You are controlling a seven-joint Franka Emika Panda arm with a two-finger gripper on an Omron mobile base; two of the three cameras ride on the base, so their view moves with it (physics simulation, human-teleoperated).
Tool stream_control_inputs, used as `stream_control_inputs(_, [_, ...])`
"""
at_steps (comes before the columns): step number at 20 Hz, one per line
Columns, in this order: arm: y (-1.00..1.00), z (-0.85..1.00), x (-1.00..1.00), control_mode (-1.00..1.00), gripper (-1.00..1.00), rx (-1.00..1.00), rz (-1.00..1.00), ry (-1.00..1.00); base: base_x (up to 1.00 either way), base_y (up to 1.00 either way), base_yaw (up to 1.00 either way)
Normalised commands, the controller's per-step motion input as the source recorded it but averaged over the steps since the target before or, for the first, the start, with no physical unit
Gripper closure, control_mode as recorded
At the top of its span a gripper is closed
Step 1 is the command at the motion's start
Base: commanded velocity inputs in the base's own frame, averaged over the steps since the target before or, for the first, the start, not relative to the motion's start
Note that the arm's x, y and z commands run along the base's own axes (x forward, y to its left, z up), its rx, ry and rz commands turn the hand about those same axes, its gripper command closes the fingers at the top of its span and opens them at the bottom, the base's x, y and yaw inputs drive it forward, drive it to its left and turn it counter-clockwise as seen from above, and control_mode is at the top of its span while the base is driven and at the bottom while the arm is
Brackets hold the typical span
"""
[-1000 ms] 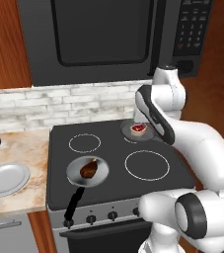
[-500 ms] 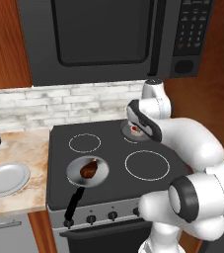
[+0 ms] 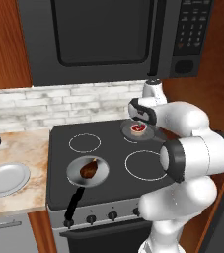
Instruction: Place one of the steaks on the plate and the other in the bowl. Then place the bowl in the fridge.
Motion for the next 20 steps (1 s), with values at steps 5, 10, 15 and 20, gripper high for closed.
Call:
stream_control_inputs(5, [-0.05, -0.36, 0.56, -1.00, -1.00, 0.00, 0.00, 0.00, 0.00, 0.00, 0.00])
stream_control_inputs(10, [-0.15, -0.05, 0.52, -1.00, -1.00, 0.00, 0.00, 0.00, 0.00, 0.00, 0.00])
stream_control_inputs(15, [-0.19, -0.18, 0.52, -1.00, -1.00, 0.00, 0.00, 0.00, 0.00, 0.00, 0.00])
stream_control_inputs(20, [-0.20, -0.39, 0.58, -1.00, -1.00, 0.00, 0.00, 0.00, 0.00, 0.00, 0.00])
